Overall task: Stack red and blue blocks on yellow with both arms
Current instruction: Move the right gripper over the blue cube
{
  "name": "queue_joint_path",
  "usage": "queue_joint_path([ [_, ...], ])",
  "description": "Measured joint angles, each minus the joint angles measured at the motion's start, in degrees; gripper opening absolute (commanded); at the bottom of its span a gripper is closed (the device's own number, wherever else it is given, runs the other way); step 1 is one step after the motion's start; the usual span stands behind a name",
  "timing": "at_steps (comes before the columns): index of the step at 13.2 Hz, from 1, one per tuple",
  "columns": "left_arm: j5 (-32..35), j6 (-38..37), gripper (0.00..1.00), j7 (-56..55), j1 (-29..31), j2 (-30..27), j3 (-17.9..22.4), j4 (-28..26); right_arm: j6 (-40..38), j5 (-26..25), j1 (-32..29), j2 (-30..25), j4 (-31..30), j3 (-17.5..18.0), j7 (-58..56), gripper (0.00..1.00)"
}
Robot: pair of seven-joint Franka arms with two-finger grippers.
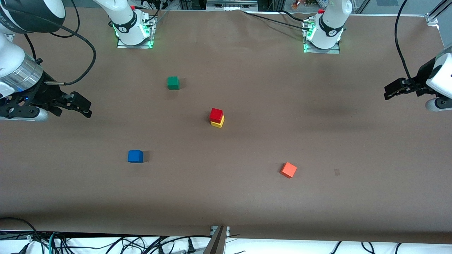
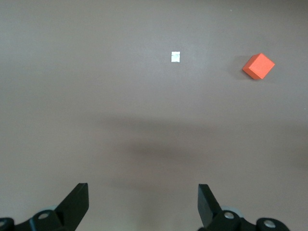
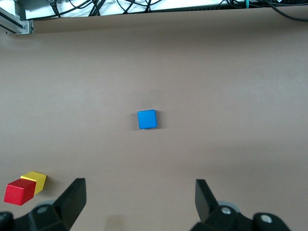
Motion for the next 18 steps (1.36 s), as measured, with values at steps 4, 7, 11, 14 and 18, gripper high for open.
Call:
queue_joint_path([
  [4, 0.0, 0.0, 1.0, 0.0, 0.0, 0.1, -0.1, 0.0, 1.8, -5.1, 0.0, 0.7, -0.1, 0.0, 0.0, 1.0],
  [7, -1.2, 0.1, 1.0, 0.0, 0.0, 0.1, -0.1, 0.0, 3.8, -10.3, -0.1, 5.9, -0.4, -0.2, 0.0, 1.0],
  [11, -1.5, 0.4, 1.0, 0.0, 0.0, 0.1, -0.2, 0.1, 5.0, -12.5, -0.1, 7.7, 0.2, -0.2, 0.0, 1.0],
  [14, -1.5, 0.5, 1.0, 0.0, 0.0, 0.1, -0.2, 0.1, 5.1, -12.5, -0.3, 7.3, 0.8, -0.5, 0.0, 1.0],
  [18, -1.5, 0.5, 1.0, 0.1, 0.0, 0.6, -0.2, 0.2, 5.4, -12.5, -0.4, 7.3, 0.8, -0.9, 0.0, 1.0],
])
